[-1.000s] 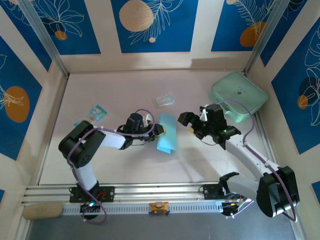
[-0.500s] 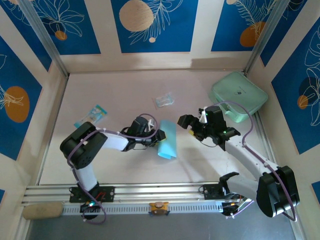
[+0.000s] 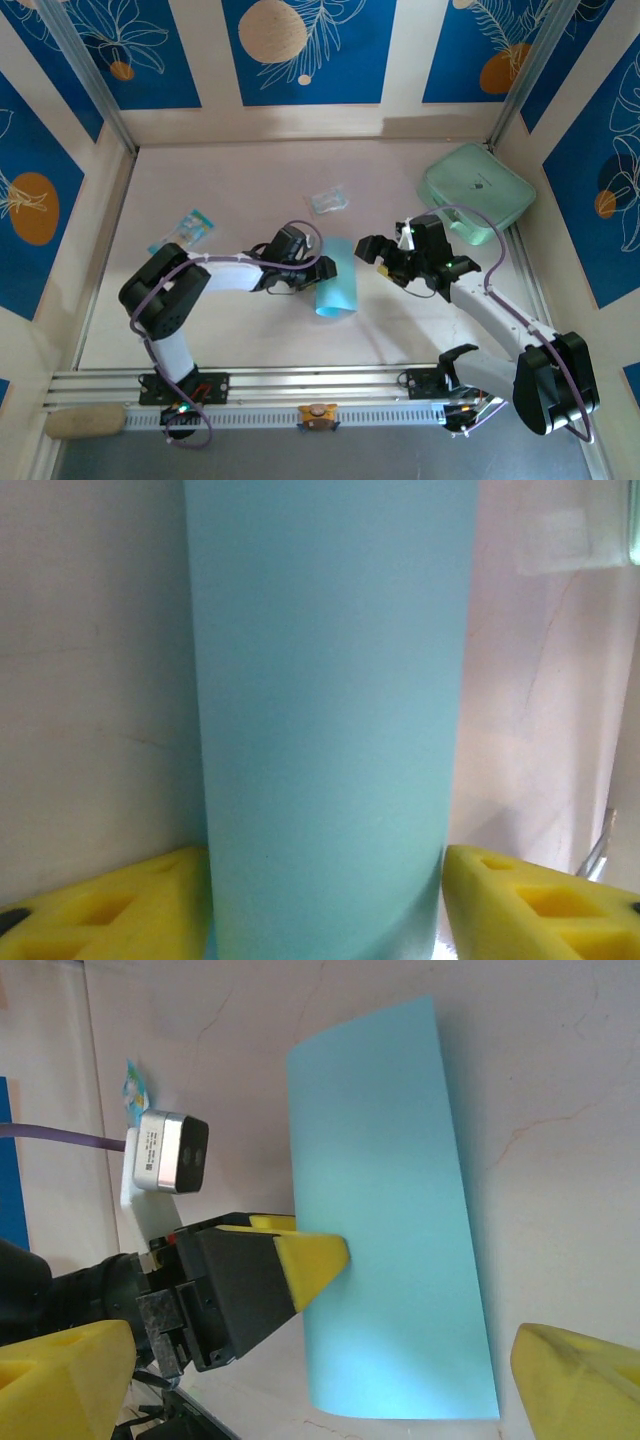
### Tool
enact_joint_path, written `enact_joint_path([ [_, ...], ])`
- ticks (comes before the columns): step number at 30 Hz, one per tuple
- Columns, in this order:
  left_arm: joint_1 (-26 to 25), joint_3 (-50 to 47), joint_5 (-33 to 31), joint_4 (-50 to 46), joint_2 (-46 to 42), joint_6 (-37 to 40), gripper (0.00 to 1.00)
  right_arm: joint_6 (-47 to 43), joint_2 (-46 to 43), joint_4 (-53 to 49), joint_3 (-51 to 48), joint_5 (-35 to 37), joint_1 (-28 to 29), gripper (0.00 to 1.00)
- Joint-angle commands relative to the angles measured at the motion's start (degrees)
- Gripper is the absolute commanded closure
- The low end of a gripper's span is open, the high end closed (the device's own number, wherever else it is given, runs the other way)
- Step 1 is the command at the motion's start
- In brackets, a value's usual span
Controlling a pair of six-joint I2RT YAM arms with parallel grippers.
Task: Fold a paper plane with a square sheet of paper (pick it up from the middle)
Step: First fold the square sheet of paper in half at the center of the table.
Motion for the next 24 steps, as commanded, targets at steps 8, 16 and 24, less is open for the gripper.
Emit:
enact_joint_path([
  [8,-0.1,2.8,-5.5,-13.5,-4.0,8.2,0.3,-0.2,0.0,0.9,-1.1,-2.7,0.2,0.06],
  [16,0.2,4.1,-7.5,-17.8,-5.6,11.9,0.29,1.0,2.7,6.8,-1.4,-5.4,2.0,0.12],
  [24,1.4,3.6,-7.2,-18.5,-5.5,13.1,0.3,1.3,6.5,6.8,0.4,-4.8,4.0,0.13],
])
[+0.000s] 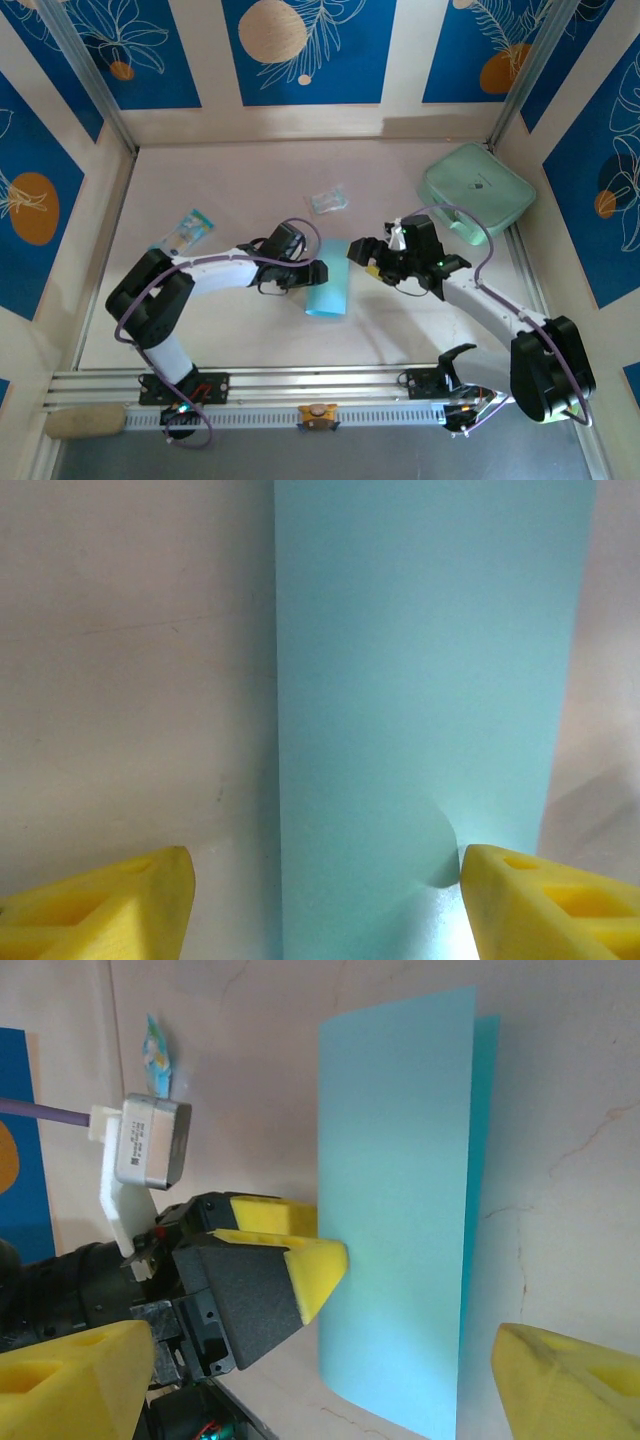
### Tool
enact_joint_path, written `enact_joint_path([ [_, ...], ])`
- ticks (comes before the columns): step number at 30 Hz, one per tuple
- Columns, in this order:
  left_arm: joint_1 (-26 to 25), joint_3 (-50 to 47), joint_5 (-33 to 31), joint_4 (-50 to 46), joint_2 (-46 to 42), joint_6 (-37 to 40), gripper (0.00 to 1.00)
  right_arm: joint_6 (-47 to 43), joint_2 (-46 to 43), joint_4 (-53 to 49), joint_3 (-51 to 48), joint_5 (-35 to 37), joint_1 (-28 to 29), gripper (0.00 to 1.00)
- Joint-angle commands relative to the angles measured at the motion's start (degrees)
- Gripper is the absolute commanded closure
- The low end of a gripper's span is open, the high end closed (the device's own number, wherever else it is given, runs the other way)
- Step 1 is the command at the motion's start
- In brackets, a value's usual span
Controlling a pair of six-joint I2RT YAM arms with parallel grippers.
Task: Fold a paper plane with a square sheet of paper (pick it up from the middle)
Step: First fold the square sheet of paper in half at the center of the table.
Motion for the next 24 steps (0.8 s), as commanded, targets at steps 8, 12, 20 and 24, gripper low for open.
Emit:
enact_joint_path([
  [8,1.9,0.4,-2.3,-3.1,-0.6,1.4,0.34,0.9,4.7,1.4,2.1,-1.1,2.2,0.19],
  [12,2.0,2.0,-2.9,-5.7,0.8,2.6,0.37,1.6,6.1,1.3,2.5,-0.6,2.6,0.19],
  [20,2.0,5.3,-2.8,-10.5,3.8,6.2,0.36,1.7,7.3,1.3,2.3,0.1,3.0,0.19],
  [24,2.0,6.1,-2.4,-10.8,5.0,6.9,0.36,1.7,8.3,2.1,2.3,-0.7,3.2,0.23],
])
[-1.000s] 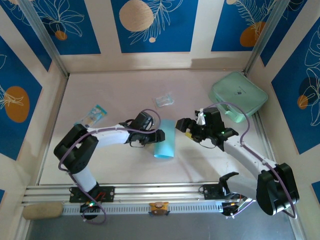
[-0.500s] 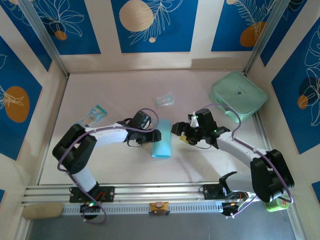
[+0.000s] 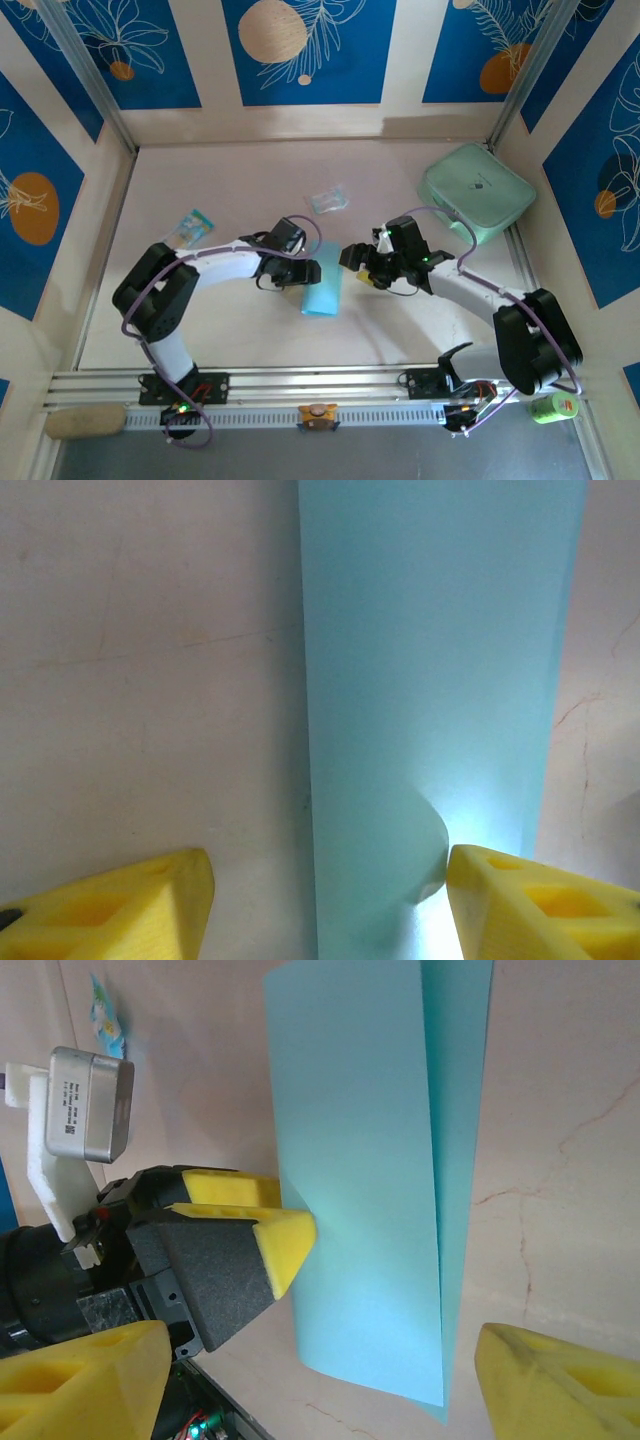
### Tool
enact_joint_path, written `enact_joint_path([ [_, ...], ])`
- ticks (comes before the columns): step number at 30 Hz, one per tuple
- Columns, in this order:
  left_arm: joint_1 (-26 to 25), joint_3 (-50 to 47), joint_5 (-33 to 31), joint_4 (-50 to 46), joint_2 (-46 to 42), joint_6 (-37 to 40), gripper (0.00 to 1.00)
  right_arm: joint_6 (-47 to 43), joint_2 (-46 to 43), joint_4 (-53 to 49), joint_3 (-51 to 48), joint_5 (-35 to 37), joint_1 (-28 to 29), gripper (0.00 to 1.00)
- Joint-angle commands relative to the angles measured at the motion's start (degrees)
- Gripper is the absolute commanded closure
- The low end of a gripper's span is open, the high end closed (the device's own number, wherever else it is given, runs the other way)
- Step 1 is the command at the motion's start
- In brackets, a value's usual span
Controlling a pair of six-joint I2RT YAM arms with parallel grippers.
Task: Fold a paper plane with a square sheet of paper (pick it up from the middle)
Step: First fold the square sheet of paper in half at the center of the table, then hold the square sheet of paper at the center of the table.
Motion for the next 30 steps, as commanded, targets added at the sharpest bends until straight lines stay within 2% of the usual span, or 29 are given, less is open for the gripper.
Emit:
enact_joint_path([
  [1,0.4,1.6,-0.1,-2.3,2.3,2.6,0.36,0.6,0.9,0.1,1.0,-0.1,0.8,0.24],
  [9,0.4,6.0,-1.0,-8.1,5.8,6.5,0.35,1.0,2.4,2.3,-0.4,-1.4,1.1,0.25],
  [13,0.4,6.1,-1.9,-9.1,5.7,6.8,0.35,1.3,2.6,2.5,-0.8,-0.6,1.1,0.33],
  [20,0.4,5.5,-1.0,-7.8,5.8,5.9,0.34,1.4,2.4,1.8,-0.7,0.5,0.9,0.41],
  [26,0.4,5.4,-0.7,-7.5,5.4,6.2,0.33,4.6,-1.4,-1.2,-2.5,7.9,0.6,0.48],
  [30,0.4,5.5,-0.5,-7.4,5.4,6.7,0.33,5.0,-4.1,-0.5,-4.1,7.2,-1.3,0.49],
])
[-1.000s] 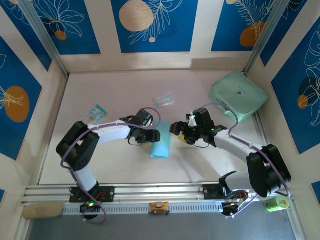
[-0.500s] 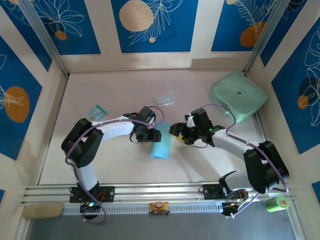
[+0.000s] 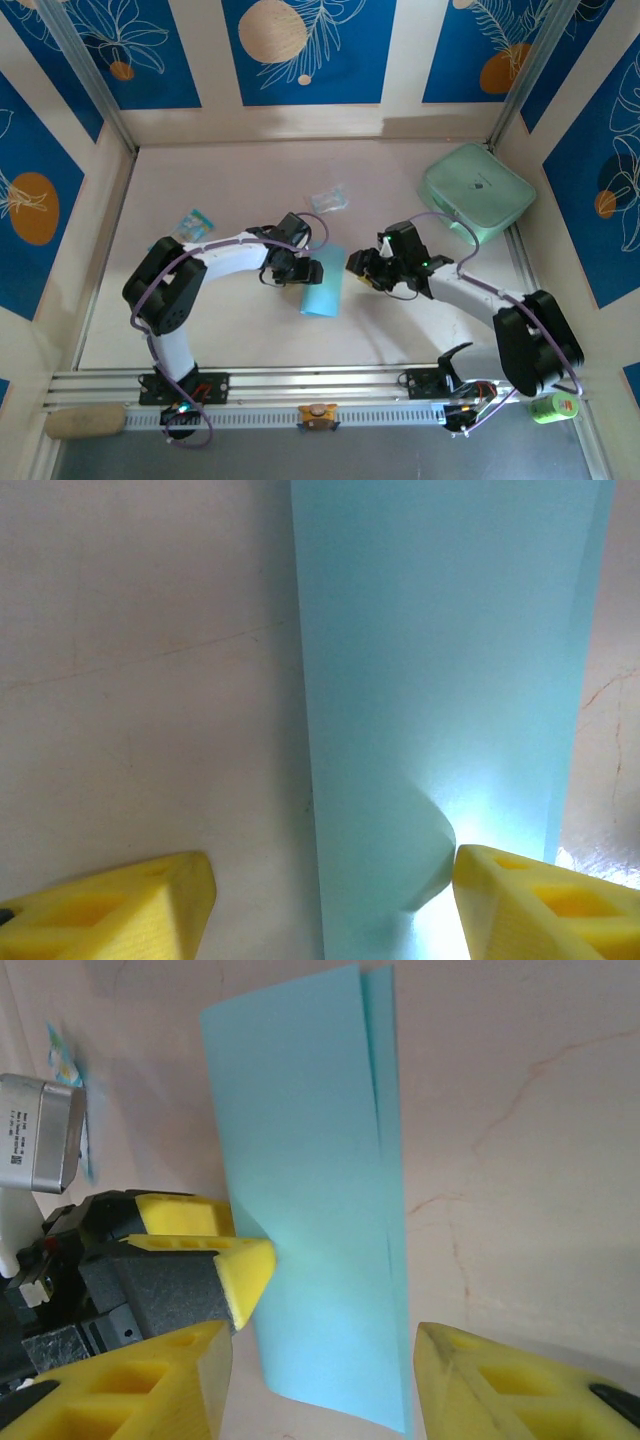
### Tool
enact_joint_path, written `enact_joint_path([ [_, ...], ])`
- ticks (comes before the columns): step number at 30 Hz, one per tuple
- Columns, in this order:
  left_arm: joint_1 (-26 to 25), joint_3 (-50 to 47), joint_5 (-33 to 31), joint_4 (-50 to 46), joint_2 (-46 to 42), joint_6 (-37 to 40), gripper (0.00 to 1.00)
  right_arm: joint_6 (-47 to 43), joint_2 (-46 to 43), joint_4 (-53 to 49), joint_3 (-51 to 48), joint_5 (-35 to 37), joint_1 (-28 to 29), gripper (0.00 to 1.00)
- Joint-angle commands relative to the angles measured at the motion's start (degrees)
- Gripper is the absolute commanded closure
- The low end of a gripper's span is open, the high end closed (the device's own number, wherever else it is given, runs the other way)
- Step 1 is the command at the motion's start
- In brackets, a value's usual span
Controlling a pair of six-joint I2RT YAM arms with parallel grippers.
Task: Fold a paper plane with a square sheet of paper (pick it up from the middle)
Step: Hold the square sheet of paper at the center of the table.
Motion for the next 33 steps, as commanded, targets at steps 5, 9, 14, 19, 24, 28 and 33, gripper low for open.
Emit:
enact_joint_path([
  [5,0.3,-0.1,-0.8,0.2,2.3,1.8,0.33,1.2,0.4,2.8,-0.2,-3.7,-0.5,0.62],
  [9,0.2,0.1,-0.2,0.2,2.6,2.5,0.33,0.8,6.0,2.7,3.3,-4.3,2.4,0.72],
  [14,0.0,1.8,-1.3,-3.5,4.0,4.9,0.33,0.9,10.8,3.9,5.2,-5.3,3.8,0.8],
  [19,0.0,2.1,-1.0,-3.5,4.5,4.7,0.32,1.1,13.9,5.1,6.1,-6.4,4.5,0.81],
  [24,-0.1,1.6,-0.1,-1.8,4.9,3.0,0.32,1.4,17.1,6.5,7.5,-7.4,5.5,0.89],
  [28,-0.2,1.6,-0.7,-2.1,5.0,2.7,0.32,1.2,19.8,6.7,9.1,-7.2,6.3,0.95],
  [33,-0.4,1.5,-0.3,-1.6,4.7,1.9,0.32,-1.1,24.3,4.5,10.2,-6.0,6.0,1.0],
])
